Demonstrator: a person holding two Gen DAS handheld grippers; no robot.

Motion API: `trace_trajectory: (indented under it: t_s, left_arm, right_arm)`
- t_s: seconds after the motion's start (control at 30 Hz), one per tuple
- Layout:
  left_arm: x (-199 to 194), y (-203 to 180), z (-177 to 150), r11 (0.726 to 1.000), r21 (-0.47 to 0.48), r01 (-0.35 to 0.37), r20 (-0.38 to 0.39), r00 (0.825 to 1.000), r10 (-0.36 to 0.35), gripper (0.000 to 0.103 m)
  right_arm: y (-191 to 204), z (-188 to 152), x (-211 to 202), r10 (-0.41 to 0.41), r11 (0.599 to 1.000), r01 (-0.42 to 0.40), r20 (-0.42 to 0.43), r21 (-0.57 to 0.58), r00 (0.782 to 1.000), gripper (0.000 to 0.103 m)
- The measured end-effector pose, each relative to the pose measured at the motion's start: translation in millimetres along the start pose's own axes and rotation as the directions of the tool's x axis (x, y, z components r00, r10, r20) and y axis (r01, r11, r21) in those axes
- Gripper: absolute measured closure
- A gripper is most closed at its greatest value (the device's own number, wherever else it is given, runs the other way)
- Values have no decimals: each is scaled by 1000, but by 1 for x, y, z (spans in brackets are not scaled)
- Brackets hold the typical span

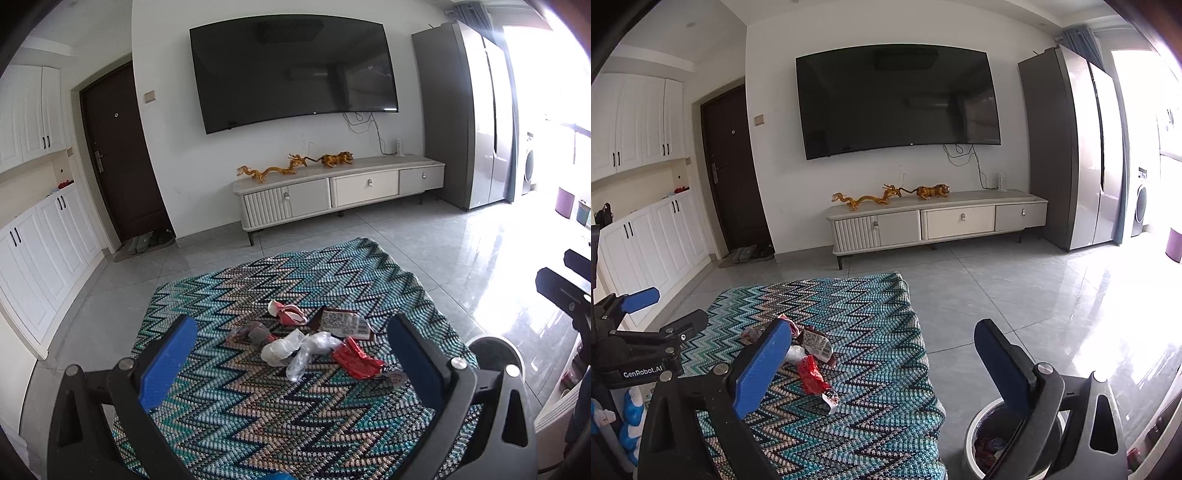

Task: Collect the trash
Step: 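Move both open tools slowly toward the trash pile on the rug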

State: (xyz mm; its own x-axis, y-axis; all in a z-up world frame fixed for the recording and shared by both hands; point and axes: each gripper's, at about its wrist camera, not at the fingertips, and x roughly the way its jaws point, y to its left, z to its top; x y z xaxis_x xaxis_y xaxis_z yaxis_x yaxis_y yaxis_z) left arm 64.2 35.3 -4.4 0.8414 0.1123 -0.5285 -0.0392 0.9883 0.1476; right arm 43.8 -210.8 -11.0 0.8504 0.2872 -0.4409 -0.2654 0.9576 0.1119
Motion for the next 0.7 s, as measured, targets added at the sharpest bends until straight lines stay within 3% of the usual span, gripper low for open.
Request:
trace_trajectory:
  t_s: [0.7]
  left_arm:
    - [4, -3, -4, 1000, 7, 20, -5, 1000, -20, 0]
  right_arm:
    - [-6, -1, -5, -30, 1000, 30, 48, 4, 998, 0]
